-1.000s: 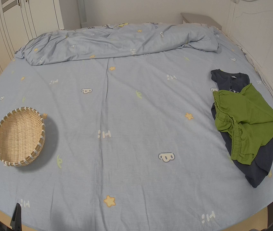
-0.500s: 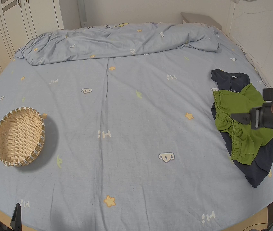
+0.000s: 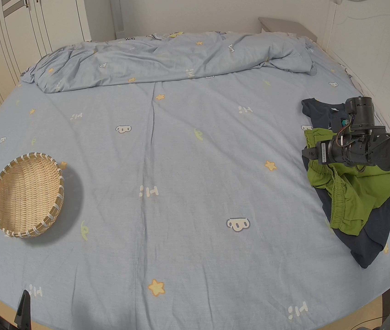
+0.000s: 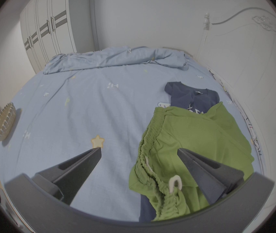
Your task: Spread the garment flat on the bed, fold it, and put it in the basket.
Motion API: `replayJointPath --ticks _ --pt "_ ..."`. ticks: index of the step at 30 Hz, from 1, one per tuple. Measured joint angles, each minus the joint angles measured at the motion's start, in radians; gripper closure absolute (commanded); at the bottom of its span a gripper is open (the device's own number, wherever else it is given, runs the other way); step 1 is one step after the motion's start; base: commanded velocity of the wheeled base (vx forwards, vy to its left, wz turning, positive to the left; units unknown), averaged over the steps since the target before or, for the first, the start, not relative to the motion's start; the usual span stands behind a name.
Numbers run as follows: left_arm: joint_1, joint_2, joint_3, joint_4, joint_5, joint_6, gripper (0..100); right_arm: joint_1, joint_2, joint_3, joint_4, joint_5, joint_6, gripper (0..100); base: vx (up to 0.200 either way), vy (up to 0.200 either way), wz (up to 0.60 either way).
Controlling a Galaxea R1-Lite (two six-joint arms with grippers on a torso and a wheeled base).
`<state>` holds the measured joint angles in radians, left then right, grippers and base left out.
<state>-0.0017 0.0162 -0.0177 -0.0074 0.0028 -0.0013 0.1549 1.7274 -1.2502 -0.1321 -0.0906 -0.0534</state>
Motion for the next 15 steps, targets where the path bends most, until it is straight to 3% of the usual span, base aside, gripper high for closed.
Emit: replayJointPath --ticks 15 --pt "0.0 0.0 0.0 0.0 0.0 0.0 0 0.003 0.117 -0.051 0.001 -0.045 -0.004 0 0.0 0.0 0.0"
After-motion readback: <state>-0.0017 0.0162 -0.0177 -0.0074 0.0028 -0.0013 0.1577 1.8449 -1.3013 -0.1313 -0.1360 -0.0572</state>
